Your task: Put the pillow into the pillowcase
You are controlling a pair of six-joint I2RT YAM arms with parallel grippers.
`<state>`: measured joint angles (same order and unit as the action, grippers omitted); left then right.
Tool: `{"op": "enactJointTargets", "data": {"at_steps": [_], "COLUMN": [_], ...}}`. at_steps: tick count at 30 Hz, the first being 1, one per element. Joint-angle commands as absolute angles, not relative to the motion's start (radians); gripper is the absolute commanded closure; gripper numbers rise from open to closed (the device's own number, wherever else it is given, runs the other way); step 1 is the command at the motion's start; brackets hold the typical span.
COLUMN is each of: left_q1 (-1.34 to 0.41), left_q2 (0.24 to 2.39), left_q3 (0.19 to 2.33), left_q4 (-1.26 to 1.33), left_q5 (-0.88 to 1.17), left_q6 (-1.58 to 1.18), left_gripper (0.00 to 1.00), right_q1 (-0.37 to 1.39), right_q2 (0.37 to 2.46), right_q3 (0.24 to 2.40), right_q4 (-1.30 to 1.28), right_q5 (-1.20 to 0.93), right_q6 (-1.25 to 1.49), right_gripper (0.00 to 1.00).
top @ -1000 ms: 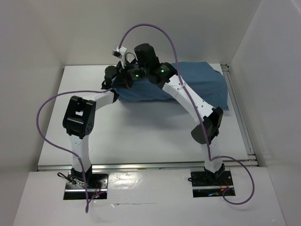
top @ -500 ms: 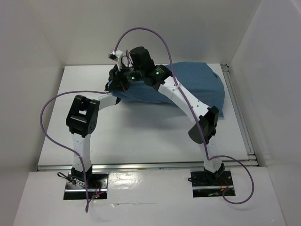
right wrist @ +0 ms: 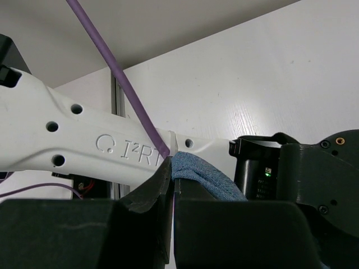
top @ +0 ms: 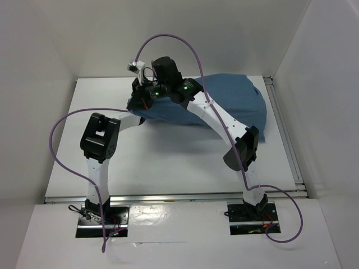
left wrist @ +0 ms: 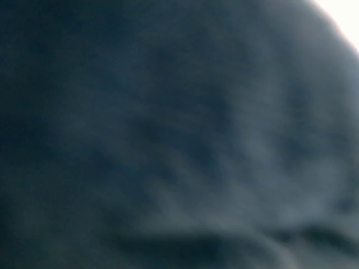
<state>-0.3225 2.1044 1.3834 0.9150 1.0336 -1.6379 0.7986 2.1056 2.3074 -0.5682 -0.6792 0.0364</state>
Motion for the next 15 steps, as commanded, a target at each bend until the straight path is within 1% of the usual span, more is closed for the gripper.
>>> {"op": "enactJointTargets", "data": {"at_steps": [1,2,4,6,7,10,12,15], "left_q1": [-0.399,-0.399,-0.377,-0.362,-0.345,-0.304,-0.276,-0.204], "left_q2": [2.152,2.152,2.152,2.128,2.119,2.071,2.033,1.991], "left_q3": [1.379,1.379,1.379,1.379,1.379,1.368,1.358,1.345], "left_q4": [0.875,0.852,0.815,0.735,0.704,0.518,0.369,0.237], "left_q5": [0.939,0.939,0.948,0.948,0.948,0.948,0.919,0.867], "left_q6": [-1.557,-1.546,-1.507,-1.47,-1.421,-1.283,-1.212,-1.088], "left_gripper": [1.0,1.0,0.85,0.73,0.69,0.64,0.62,0.58], "right_q1": [0.923,0.923,0.923,0.923,0.923,0.914,0.914,0.905], "right_q2": [2.088,2.077,2.059,2.023,2.013,1.956,1.936,1.887], "right_q3": [2.385,2.385,2.338,2.29,2.275,2.22,2.188,2.126], "right_q4": [-0.281,-0.291,-0.291,-0.291,-0.291,-0.291,-0.304,-0.314], "right_q5": [-0.859,-0.859,-0.848,-0.839,-0.83,-0.81,-0.81,-0.799], "right_q6": [0.069,0.058,0.045,0.035,0.035,0.025,0.012,-0.006], "right_gripper": [1.0,1.0,1.0,1.0,1.0,1.0,1.0,1.0]}}
